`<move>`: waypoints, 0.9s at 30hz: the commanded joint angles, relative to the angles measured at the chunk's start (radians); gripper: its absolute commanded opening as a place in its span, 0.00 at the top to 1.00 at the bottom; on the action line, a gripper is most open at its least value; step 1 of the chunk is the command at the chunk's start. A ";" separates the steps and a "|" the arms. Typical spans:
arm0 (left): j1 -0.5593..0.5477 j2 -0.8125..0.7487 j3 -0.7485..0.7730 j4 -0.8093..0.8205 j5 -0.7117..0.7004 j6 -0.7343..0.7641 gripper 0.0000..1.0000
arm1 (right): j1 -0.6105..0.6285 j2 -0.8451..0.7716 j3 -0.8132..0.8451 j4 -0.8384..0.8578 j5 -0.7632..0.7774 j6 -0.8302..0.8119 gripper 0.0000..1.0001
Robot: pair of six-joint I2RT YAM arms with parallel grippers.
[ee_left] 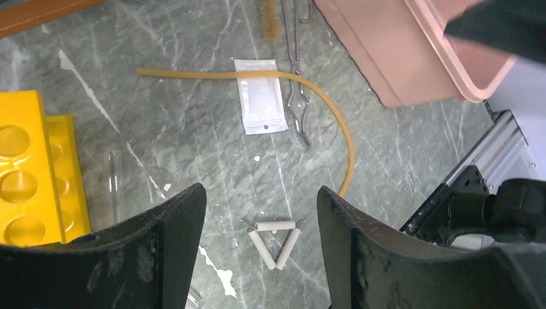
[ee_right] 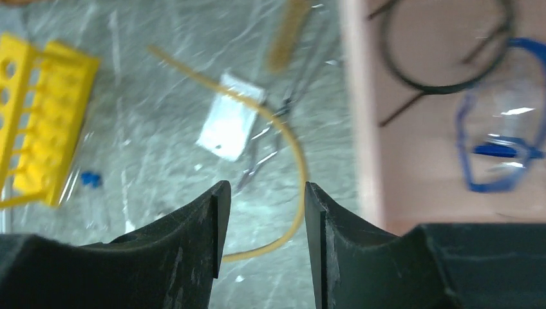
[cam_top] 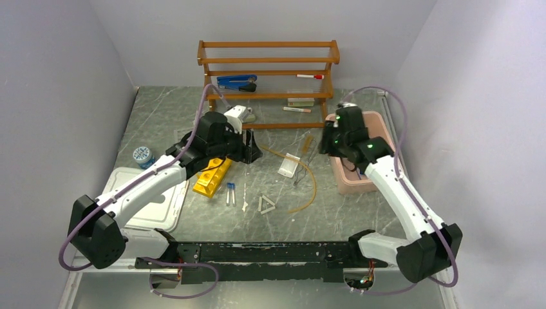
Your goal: Organize the chemistry lab equipment
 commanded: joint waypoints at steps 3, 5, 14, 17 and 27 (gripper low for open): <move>0.005 -0.057 -0.027 0.023 -0.161 -0.092 0.32 | 0.277 0.046 -0.072 0.032 0.133 0.152 0.51; 0.005 -0.069 -0.034 0.013 -0.192 -0.101 0.32 | 0.332 0.107 -0.083 0.032 0.186 0.187 0.51; 0.005 -0.103 -0.062 -0.012 -0.202 -0.119 0.32 | 0.393 0.309 -0.149 0.180 0.286 0.314 0.52; 0.005 -0.112 -0.067 -0.013 -0.196 -0.117 0.32 | 0.389 0.394 -0.115 0.197 0.344 0.233 0.54; 0.005 -0.123 -0.074 -0.014 -0.186 -0.107 0.32 | 0.255 0.524 -0.083 0.266 0.238 0.003 0.65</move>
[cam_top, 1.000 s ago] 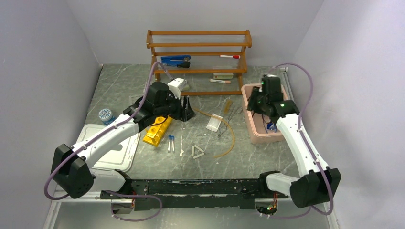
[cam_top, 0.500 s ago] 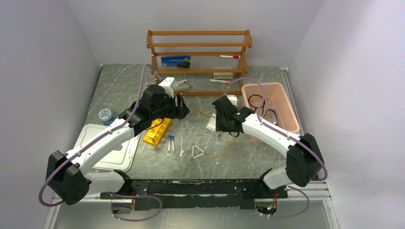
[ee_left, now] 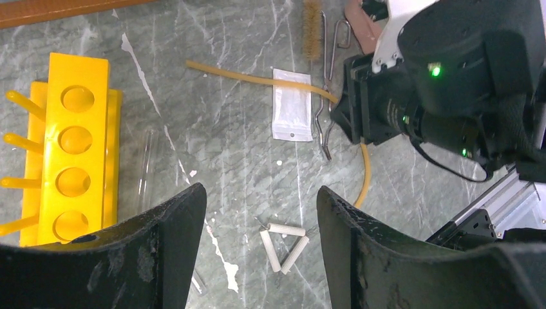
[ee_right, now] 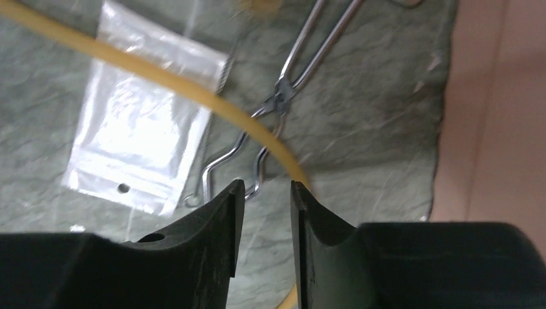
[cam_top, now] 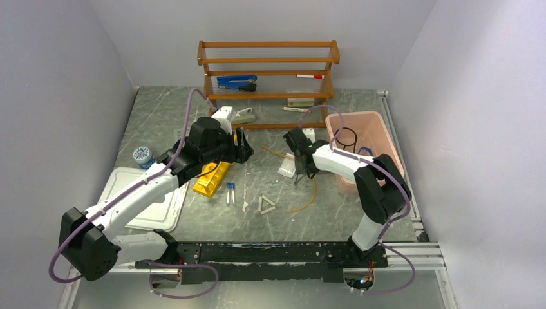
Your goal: Organize the chemistry lab equipment
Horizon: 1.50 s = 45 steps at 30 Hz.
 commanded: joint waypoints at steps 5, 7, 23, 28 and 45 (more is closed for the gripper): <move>0.005 -0.012 -0.010 0.012 -0.004 0.004 0.33 | -0.083 0.032 0.031 0.039 -0.091 -0.167 0.69; 0.005 -0.009 -0.009 0.013 -0.006 0.004 0.32 | -0.091 0.046 0.028 0.034 -0.121 -0.179 0.71; 0.006 -0.001 -0.008 0.020 -0.002 0.007 0.32 | -0.134 -0.003 0.017 0.009 -0.181 -0.250 1.00; 0.006 -0.011 -0.009 0.020 -0.007 0.007 0.33 | -0.123 -0.098 0.054 -0.035 -0.160 -0.244 1.00; 0.006 -0.032 -0.006 0.032 -0.007 0.014 0.33 | -0.117 -0.474 0.458 -0.308 0.185 -0.275 1.00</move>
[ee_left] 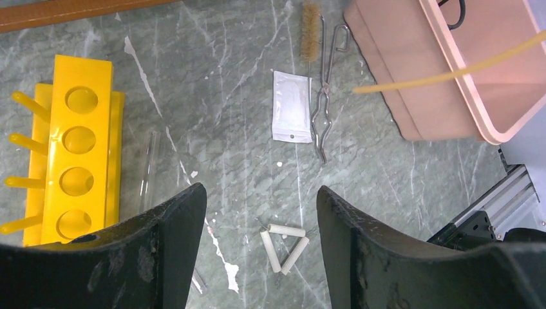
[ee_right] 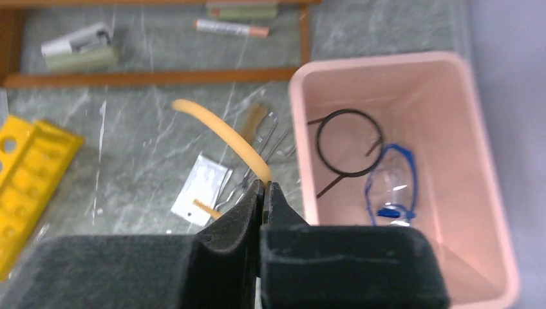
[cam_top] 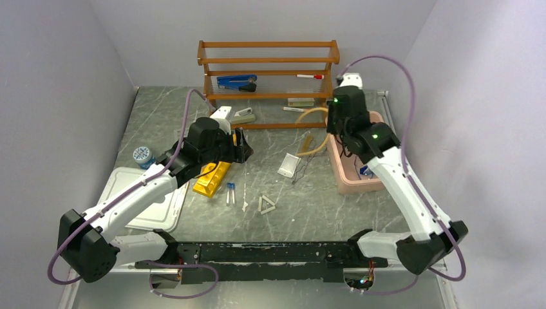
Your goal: Organize the chemistry lab equipment
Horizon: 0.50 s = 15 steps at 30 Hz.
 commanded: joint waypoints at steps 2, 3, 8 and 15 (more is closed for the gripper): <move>0.005 -0.018 -0.001 0.032 0.006 0.003 0.33 | -0.001 -0.045 0.117 -0.084 0.261 -0.017 1.00; 0.006 -0.019 -0.001 0.034 0.010 0.001 0.33 | -0.003 -0.048 0.132 -0.090 0.301 -0.023 1.00; 0.007 -0.029 -0.004 0.030 0.019 0.000 0.33 | -0.052 -0.080 0.172 -0.110 0.433 -0.081 1.00; 0.006 -0.042 -0.013 0.031 0.019 -0.003 0.33 | -0.197 -0.170 -0.009 -0.052 0.532 -0.208 1.00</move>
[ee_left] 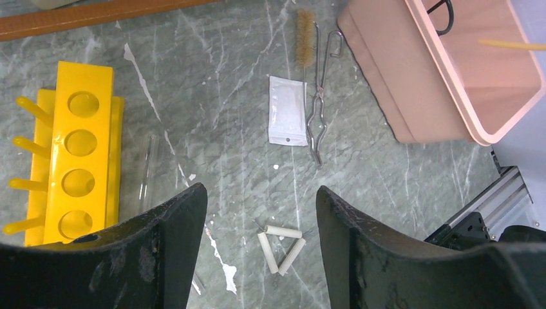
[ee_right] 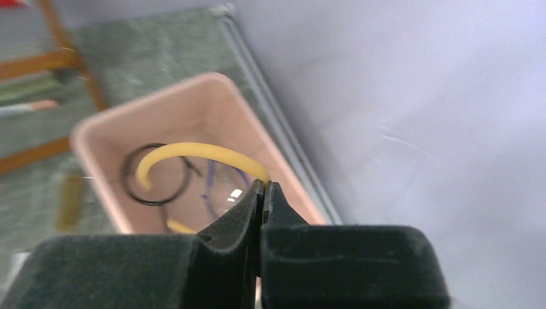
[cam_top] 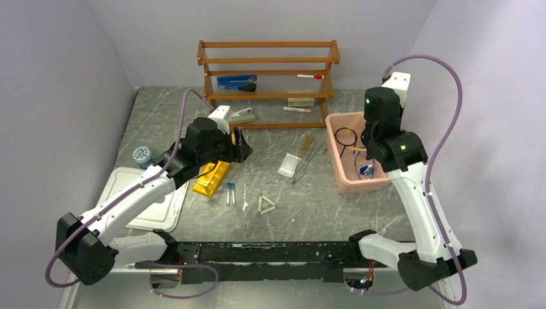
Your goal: Organize the chemistry lab equipment
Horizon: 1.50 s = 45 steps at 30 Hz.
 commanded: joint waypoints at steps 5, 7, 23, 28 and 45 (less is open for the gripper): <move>0.006 -0.012 -0.023 0.045 0.040 -0.018 0.33 | -0.147 -0.070 -0.260 0.088 0.046 -0.060 1.00; 0.006 -0.009 -0.024 0.050 0.051 -0.019 0.34 | -0.176 -0.071 -0.323 0.117 -0.013 -0.029 1.00; 0.006 -0.032 -0.049 0.042 0.038 -0.002 0.33 | -0.284 0.113 -0.466 0.317 -0.224 0.086 1.00; 0.007 -0.029 -0.046 0.043 0.042 0.011 0.32 | -0.289 0.180 -0.437 0.298 -0.222 0.124 0.84; 0.005 0.067 -0.023 0.069 0.207 0.044 0.23 | -0.287 0.099 -0.230 0.132 -0.529 0.151 0.51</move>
